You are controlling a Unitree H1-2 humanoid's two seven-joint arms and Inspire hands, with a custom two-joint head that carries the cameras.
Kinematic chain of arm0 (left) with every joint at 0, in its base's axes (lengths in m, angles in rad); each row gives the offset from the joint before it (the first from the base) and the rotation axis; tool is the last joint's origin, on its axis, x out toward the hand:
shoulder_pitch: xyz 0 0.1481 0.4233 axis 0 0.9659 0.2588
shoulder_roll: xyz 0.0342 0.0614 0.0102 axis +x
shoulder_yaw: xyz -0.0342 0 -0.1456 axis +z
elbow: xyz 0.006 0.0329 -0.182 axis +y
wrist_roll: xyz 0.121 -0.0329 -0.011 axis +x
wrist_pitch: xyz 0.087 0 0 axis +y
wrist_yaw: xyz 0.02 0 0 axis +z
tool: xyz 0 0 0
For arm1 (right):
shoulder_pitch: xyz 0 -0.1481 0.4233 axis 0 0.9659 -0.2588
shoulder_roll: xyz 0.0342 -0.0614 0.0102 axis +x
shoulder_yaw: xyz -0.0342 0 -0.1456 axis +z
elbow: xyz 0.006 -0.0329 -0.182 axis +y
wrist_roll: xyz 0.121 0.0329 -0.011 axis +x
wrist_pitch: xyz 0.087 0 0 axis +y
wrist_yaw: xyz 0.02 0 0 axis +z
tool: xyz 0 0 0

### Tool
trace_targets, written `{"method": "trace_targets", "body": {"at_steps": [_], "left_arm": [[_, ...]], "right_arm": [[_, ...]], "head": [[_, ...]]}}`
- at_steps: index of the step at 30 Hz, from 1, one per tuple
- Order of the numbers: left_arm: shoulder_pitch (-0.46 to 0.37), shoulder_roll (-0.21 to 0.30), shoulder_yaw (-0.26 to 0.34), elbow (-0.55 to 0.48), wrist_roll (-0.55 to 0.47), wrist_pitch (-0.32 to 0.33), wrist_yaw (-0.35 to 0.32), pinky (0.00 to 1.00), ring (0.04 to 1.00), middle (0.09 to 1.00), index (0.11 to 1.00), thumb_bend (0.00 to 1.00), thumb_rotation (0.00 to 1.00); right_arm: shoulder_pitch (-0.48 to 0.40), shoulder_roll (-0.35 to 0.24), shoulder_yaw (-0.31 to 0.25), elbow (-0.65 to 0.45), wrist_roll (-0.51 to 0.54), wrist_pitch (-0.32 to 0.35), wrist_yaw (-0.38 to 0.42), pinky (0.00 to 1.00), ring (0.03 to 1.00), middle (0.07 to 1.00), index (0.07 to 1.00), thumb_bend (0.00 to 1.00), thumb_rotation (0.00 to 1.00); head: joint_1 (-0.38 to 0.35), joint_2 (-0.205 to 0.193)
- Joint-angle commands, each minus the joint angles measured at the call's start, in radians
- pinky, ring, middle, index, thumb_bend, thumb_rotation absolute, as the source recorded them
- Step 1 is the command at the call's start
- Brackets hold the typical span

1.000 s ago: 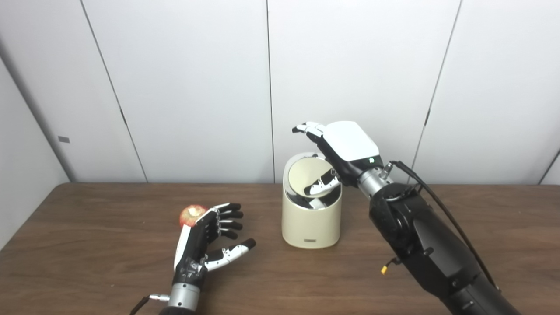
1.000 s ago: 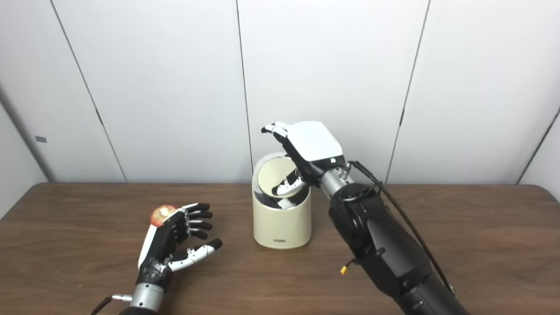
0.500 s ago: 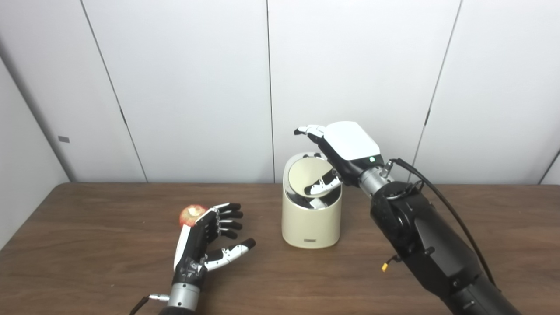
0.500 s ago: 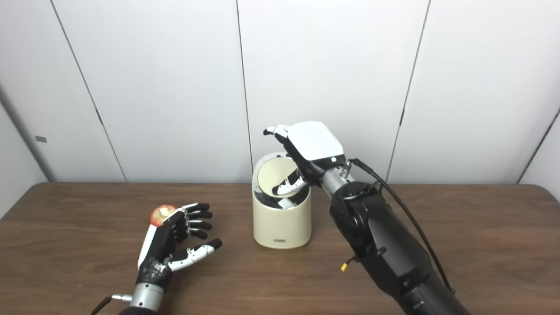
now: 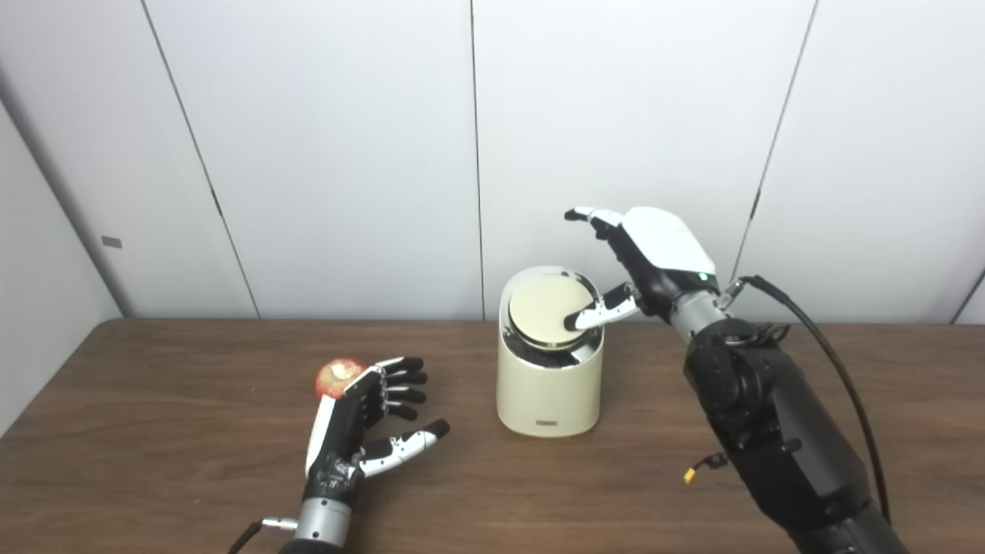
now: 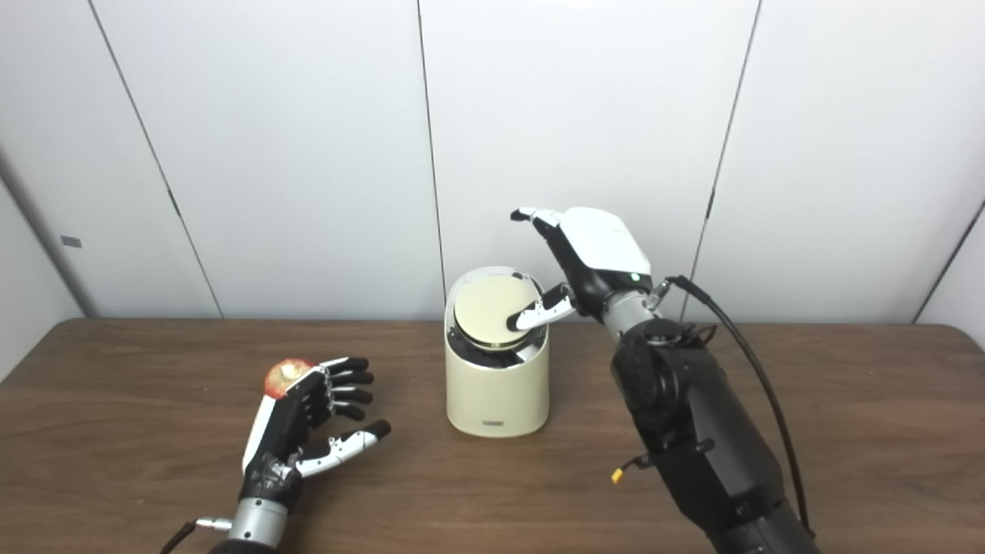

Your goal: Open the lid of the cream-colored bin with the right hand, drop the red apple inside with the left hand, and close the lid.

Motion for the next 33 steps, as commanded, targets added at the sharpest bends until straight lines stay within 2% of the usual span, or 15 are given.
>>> {"method": "trace_targets", "body": {"at_steps": [1, 3, 8, 13, 15, 18, 20, 22, 26, 30, 33], "left_arm": [[-0.024, 0.007, -0.001, -0.032, -0.010, -0.018, -0.004, 0.55, 0.629, 0.690, 0.720, 0.71, 0.00], [-0.023, 0.007, 0.000, -0.032, -0.011, -0.018, -0.004, 0.55, 0.628, 0.687, 0.718, 0.72, 0.00], [-0.023, 0.009, 0.001, -0.031, -0.006, -0.019, 0.000, 0.55, 0.626, 0.689, 0.717, 0.72, 0.00], [-0.023, 0.012, 0.000, -0.034, -0.006, -0.013, -0.002, 0.55, 0.628, 0.688, 0.717, 0.72, 0.00], [-0.023, 0.012, 0.000, -0.034, -0.006, -0.015, -0.002, 0.55, 0.625, 0.686, 0.714, 0.72, 0.00], [-0.022, 0.016, 0.001, -0.033, -0.012, -0.018, -0.006, 0.55, 0.628, 0.688, 0.716, 0.72, 0.00], [-0.022, 0.017, 0.001, -0.033, -0.009, -0.018, -0.006, 0.55, 0.627, 0.686, 0.716, 0.72, 0.00], [-0.022, 0.018, 0.001, -0.035, -0.007, -0.017, -0.005, 0.55, 0.626, 0.684, 0.714, 0.72, 0.00], [-0.022, 0.019, 0.001, -0.032, -0.007, -0.021, -0.005, 0.55, 0.623, 0.681, 0.713, 0.72, 0.00], [-0.017, 0.017, 0.000, -0.045, -0.008, -0.010, -0.006, 0.55, 0.625, 0.682, 0.717, 0.72, 0.00], [-0.014, 0.016, -0.001, -0.050, -0.010, -0.010, -0.006, 0.55, 0.626, 0.685, 0.720, 0.71, 0.00]], "right_arm": [[-0.028, -0.011, -0.033, -0.053, 0.007, 0.007, -0.036, 0.58, 0.780, 0.884, 0.857, 0.84, 0.20], [-0.019, -0.012, -0.051, -0.061, 0.015, -0.001, -0.056, 0.57, 0.769, 0.877, 0.854, 0.84, 0.19], [0.052, -0.008, -0.147, -0.090, 0.100, -0.019, -0.131, 0.55, 0.754, 0.870, 0.852, 0.81, 0.17], [0.140, -0.017, -0.197, -0.135, 0.138, -0.032, -0.179, 0.58, 0.735, 0.826, 0.825, 0.80, 0.15], [0.180, -0.005, -0.219, -0.147, 0.177, -0.037, -0.197, 0.54, 0.703, 0.814, 0.818, 0.80, 0.09], [0.240, 0.005, -0.249, -0.125, 0.256, -0.122, -0.252, 0.56, 0.712, 0.805, 0.802, 0.82, 0.02], [0.281, 0.019, -0.272, -0.092, 0.335, -0.193, -0.282, 0.61, 0.740, 0.816, 0.806, 0.82, 0.00], [0.305, 0.025, -0.278, -0.059, 0.370, -0.252, -0.311, 0.64, 0.747, 0.813, 0.805, 0.82, 0.01], [0.356, 0.046, -0.277, 0.019, 0.397, -0.343, -0.372, 0.63, 0.749, 0.853, 0.806, 0.80, 0.08], [0.393, 0.070, -0.270, 0.079, 0.417, -0.409, -0.415, 0.63, 0.740, 0.829, 0.808, 0.80, 0.20], [0.409, 0.086, -0.266, 0.118, 0.435, -0.452, -0.437, 0.61, 0.735, 0.828, 0.810, 0.79, 0.17]], "head": [[0.001, 0.001], [0.001, 0.002], [-0.001, 0.003], [-0.003, 0.002], [-0.003, 0.003], [-0.007, 0.005], [-0.009, 0.004], [-0.009, 0.004], [-0.009, 0.004], [0.002, 0.006], [0.017, 0.003]]}}
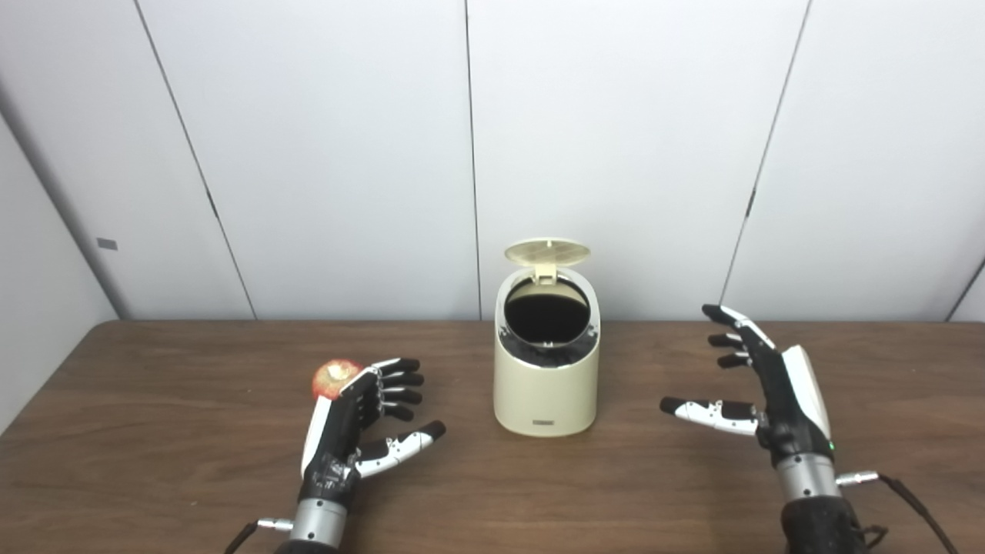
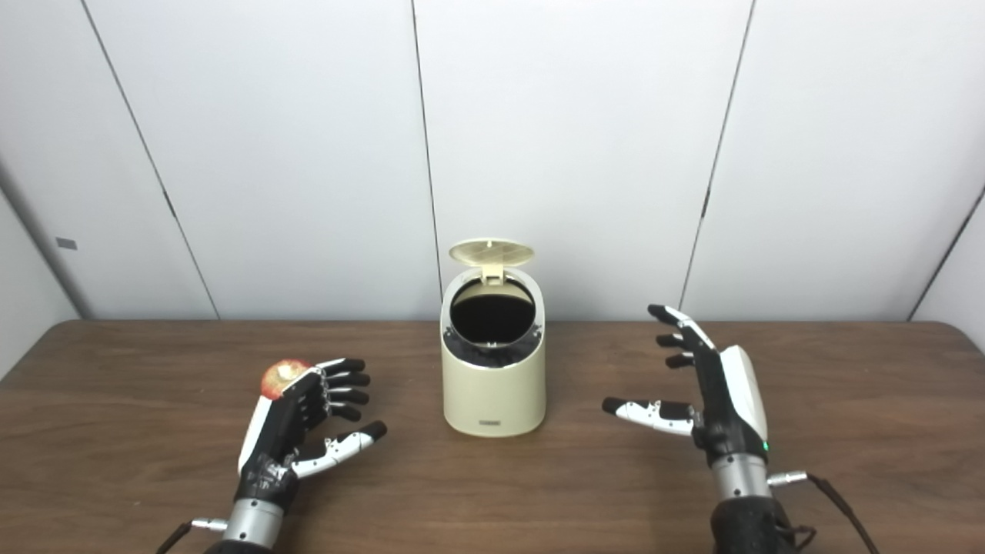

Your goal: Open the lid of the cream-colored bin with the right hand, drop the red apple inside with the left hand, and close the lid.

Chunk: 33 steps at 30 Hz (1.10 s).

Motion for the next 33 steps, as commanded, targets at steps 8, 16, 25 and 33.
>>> {"method": "trace_targets", "body": {"at_steps": [8, 16, 25, 33], "left_arm": [[-0.015, -0.008, -0.012, -0.037, -0.002, -0.014, -0.001, 0.58, 0.636, 0.691, 0.726, 0.70, 0.00], [-0.022, -0.015, -0.009, -0.053, 0.018, -0.018, 0.016, 0.55, 0.624, 0.686, 0.717, 0.71, 0.00], [-0.029, 0.041, 0.065, -0.165, 0.118, -0.030, 0.088, 0.56, 0.660, 0.721, 0.735, 0.67, 0.00], [-0.061, 0.124, 0.159, -0.219, 0.134, 0.047, 0.123, 0.58, 0.698, 0.741, 0.743, 0.69, 0.01]], "right_arm": [[-0.013, 0.005, -0.005, 0.013, 0.043, -0.094, -0.034, 0.63, 0.756, 0.846, 0.826, 0.75, 0.05], [-0.008, -0.011, -0.016, 0.024, 0.054, -0.093, -0.035, 0.65, 0.764, 0.853, 0.838, 0.77, 0.00], [-0.005, -0.019, -0.012, -0.007, 0.049, -0.070, -0.019, 0.64, 0.753, 0.844, 0.825, 0.77, 0.00], [-0.009, -0.021, -0.008, -0.019, 0.048, -0.042, -0.018, 0.64, 0.744, 0.842, 0.818, 0.77, 0.00]], "head": [[0.129, -0.016], [0.186, -0.029], [0.198, -0.027], [0.207, -0.028]]}}
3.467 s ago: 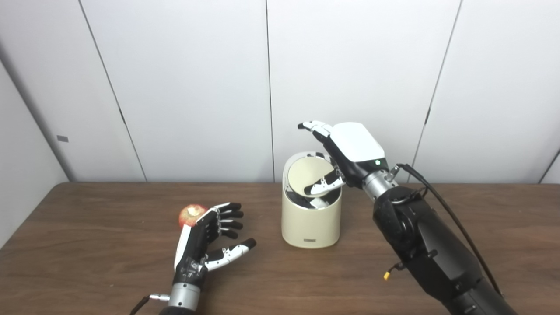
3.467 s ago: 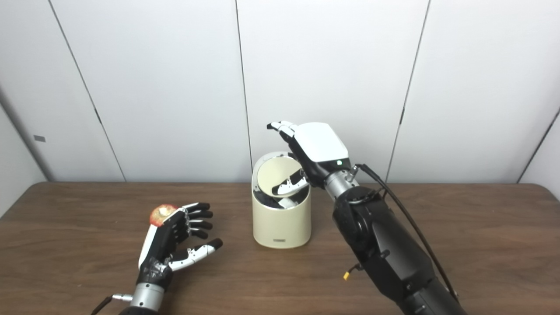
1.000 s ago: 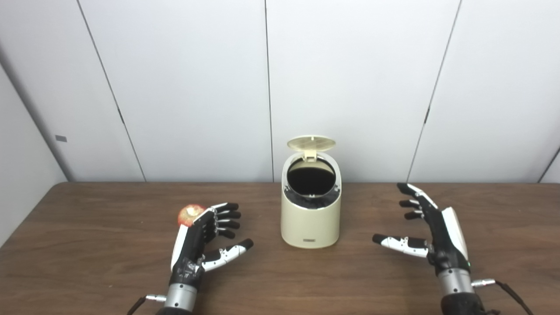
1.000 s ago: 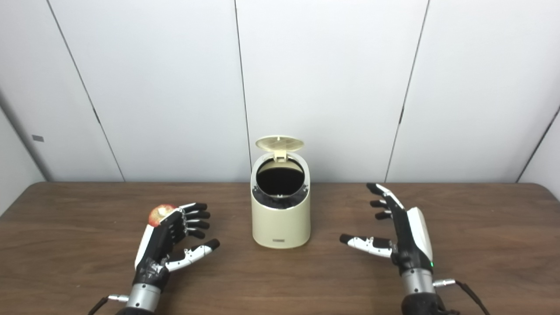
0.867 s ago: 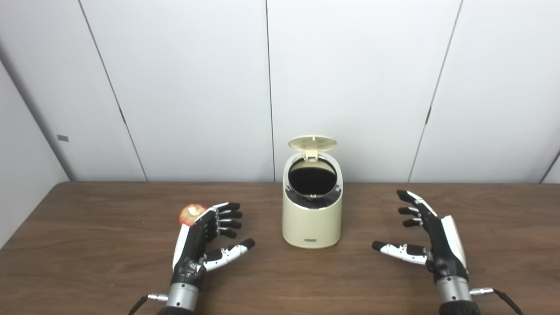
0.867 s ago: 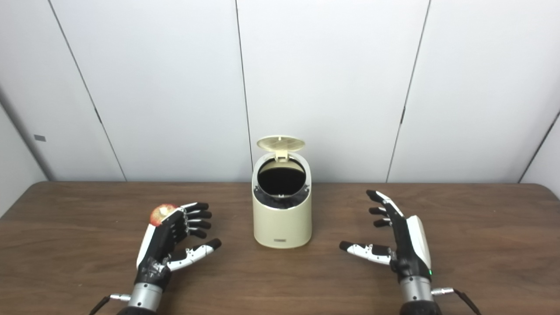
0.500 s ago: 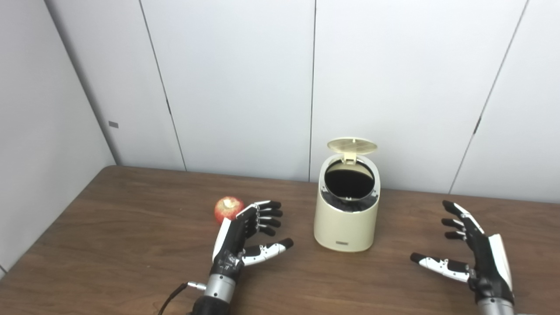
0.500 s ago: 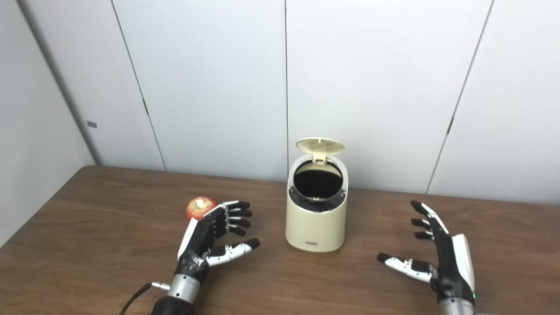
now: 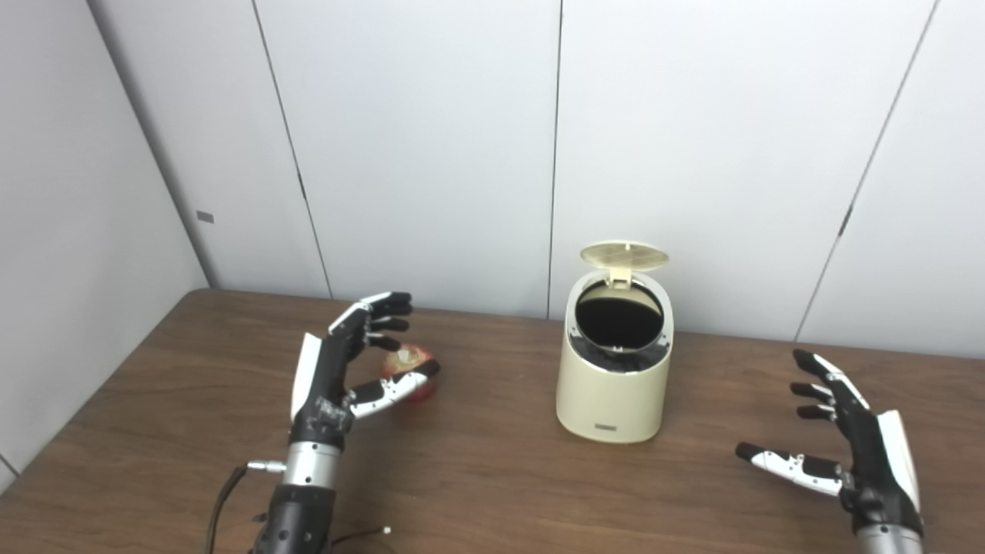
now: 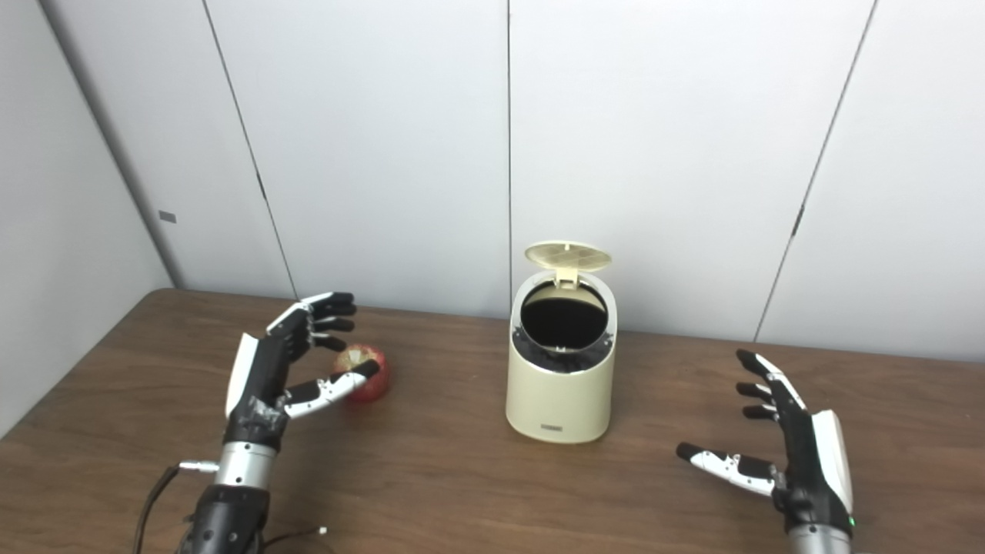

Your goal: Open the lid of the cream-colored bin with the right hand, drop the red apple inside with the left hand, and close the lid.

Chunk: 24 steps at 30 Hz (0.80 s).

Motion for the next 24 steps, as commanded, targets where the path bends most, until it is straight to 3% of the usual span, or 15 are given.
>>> {"method": "trace_targets", "body": {"at_steps": [1, 9, 14, 18, 24], "left_arm": [[-0.050, 0.024, 0.017, -0.041, 0.014, 0.005, 0.027, 0.57, 0.694, 0.739, 0.741, 0.70, 0.01], [-0.077, 0.051, 0.048, -0.012, 0.044, 0.046, 0.068, 0.65, 0.762, 0.782, 0.761, 0.72, 0.01], [-0.087, 0.093, 0.024, 0.053, 0.093, 0.057, 0.058, 0.80, 0.867, 0.833, 0.821, 0.78, 0.08], [-0.093, 0.116, -0.012, 0.097, 0.099, 0.099, 0.028, 0.85, 0.906, 0.884, 0.879, 0.84, 0.18], [-0.109, 0.123, -0.053, 0.167, 0.120, 0.138, 0.024, 0.92, 0.919, 0.868, 0.896, 0.92, 0.27]], "right_arm": [[-0.031, -0.007, -0.001, -0.042, -0.003, -0.005, 0.001, 0.64, 0.745, 0.841, 0.818, 0.77, 0.00], [-0.027, -0.008, 0.007, -0.060, -0.008, 0.009, 0.004, 0.62, 0.740, 0.836, 0.816, 0.77, 0.00], [-0.024, -0.004, 0.007, -0.071, -0.003, 0.015, 0.008, 0.63, 0.742, 0.832, 0.810, 0.77, 0.00], [-0.019, -0.002, 0.008, -0.085, -0.001, 0.029, 0.016, 0.62, 0.740, 0.833, 0.809, 0.78, 0.00], [-0.013, -0.004, 0.008, -0.104, -0.010, 0.041, 0.022, 0.62, 0.737, 0.830, 0.806, 0.77, 0.00]], "head": [[0.002, 0.001], [0.004, 0.003], [0.001, 0.006], [-0.003, 0.007], [-0.013, 0.013]]}}
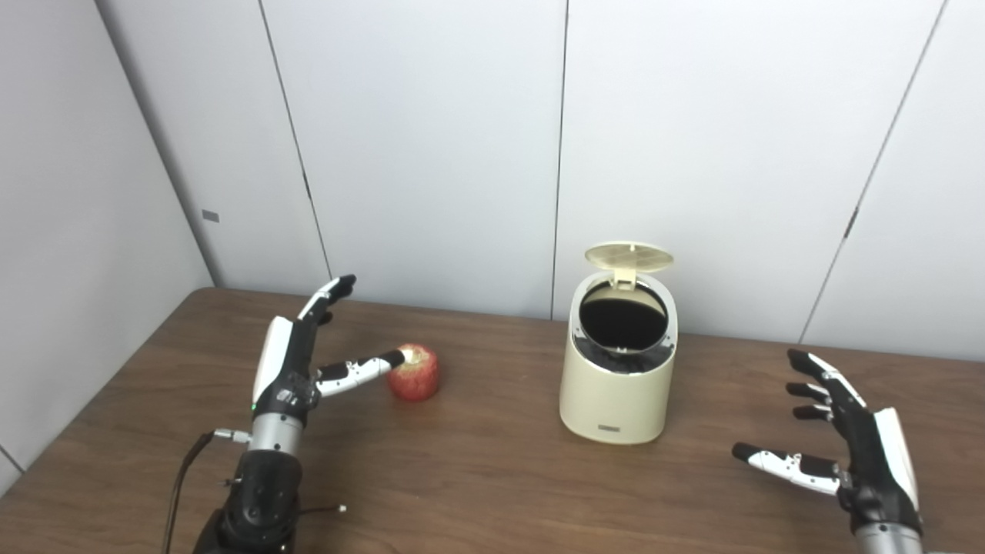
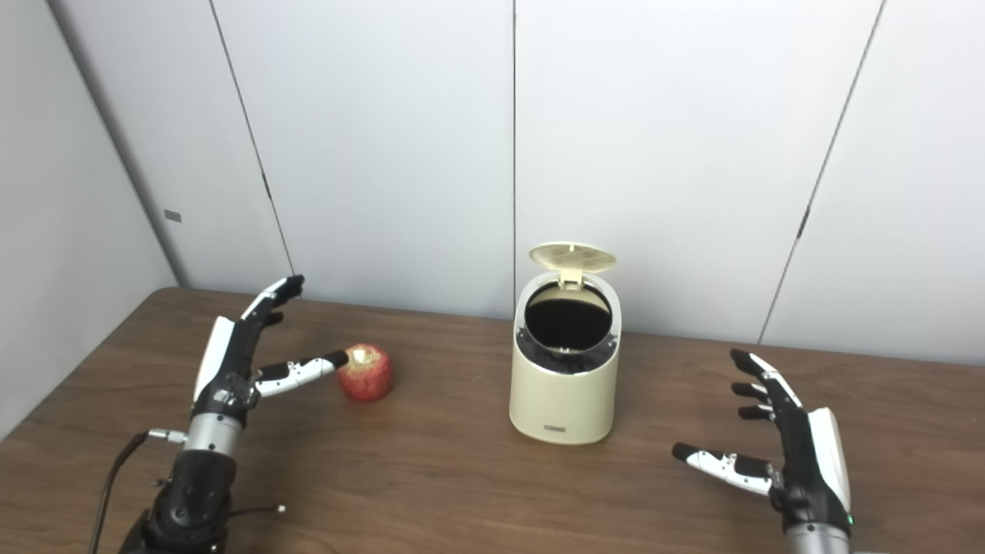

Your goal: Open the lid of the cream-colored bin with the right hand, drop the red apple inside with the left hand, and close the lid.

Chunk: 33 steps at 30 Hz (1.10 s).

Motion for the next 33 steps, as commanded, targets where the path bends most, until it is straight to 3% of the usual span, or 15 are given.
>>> {"method": "trace_targets", "body": {"at_steps": [1, 8, 22, 33], "left_arm": [[-0.046, 0.020, -0.005, 0.000, 0.008, 0.001, 0.006, 0.92, 0.920, 0.867, 0.899, 0.93, 0.28], [-0.060, 0.023, -0.033, 0.069, 0.017, -0.010, 0.019, 0.96, 0.934, 0.876, 0.911, 0.94, 0.31], [-0.068, 0.009, -0.085, 0.163, 0.054, -0.027, 0.061, 0.83, 0.894, 0.854, 0.900, 0.87, 0.24], [-0.071, -0.003, -0.111, 0.194, 0.057, -0.013, 0.079, 0.81, 0.865, 0.829, 0.876, 0.86, 0.23]], "right_arm": [[-0.022, -0.006, -0.003, -0.038, -0.005, -0.011, -0.005, 0.62, 0.735, 0.828, 0.804, 0.77, 0.00], [-0.014, -0.005, -0.002, -0.066, -0.007, 0.010, 0.003, 0.60, 0.732, 0.829, 0.805, 0.77, 0.00], [-0.007, 0.001, 0.005, -0.092, -0.010, 0.027, 0.010, 0.61, 0.734, 0.837, 0.809, 0.77, 0.00], [-0.003, 0.004, 0.010, -0.112, -0.014, 0.042, 0.012, 0.61, 0.730, 0.832, 0.803, 0.77, 0.00]], "head": [[0.001, 0.000], [-0.005, 0.004], [-0.022, 0.011], [-0.029, 0.023]]}}
